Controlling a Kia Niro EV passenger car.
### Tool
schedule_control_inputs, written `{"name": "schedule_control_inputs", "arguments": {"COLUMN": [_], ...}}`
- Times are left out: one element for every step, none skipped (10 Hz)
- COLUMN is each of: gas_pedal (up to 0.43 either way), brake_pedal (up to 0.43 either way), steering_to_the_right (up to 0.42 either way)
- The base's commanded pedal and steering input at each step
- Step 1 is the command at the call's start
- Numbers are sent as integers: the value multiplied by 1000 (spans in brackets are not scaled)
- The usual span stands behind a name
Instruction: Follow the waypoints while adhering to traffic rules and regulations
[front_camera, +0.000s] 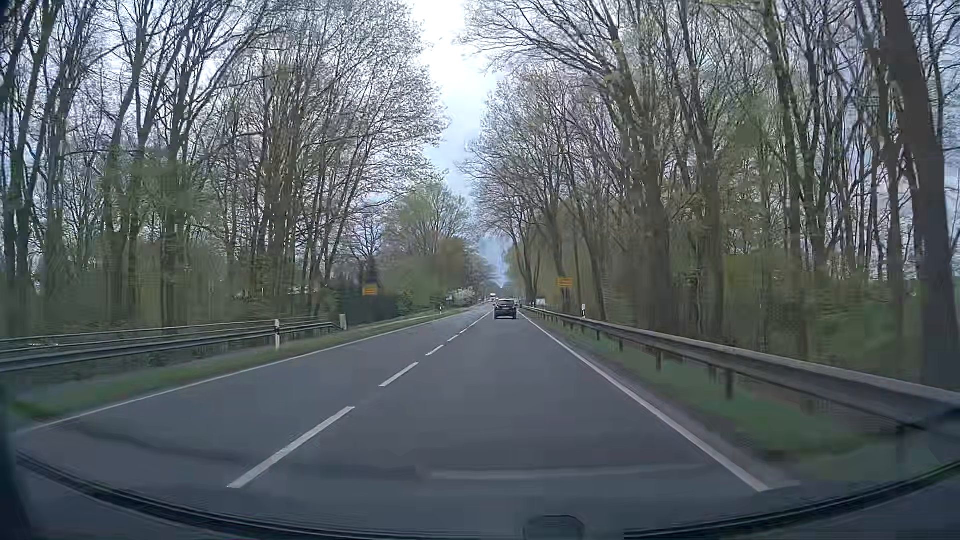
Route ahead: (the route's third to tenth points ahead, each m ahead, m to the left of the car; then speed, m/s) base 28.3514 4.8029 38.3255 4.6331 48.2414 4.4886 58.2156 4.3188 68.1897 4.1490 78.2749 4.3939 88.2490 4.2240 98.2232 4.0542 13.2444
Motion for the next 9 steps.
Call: {"name": "schedule_control_inputs", "arguments": {"gas_pedal": [130,130,130,130,138,138,138,138,150], "brake_pedal": [0,0,0,0,0,0,0,0,0], "steering_to_the_right": [-3,-2,-3,-3,-3,-3,-3,-3,-3]}}
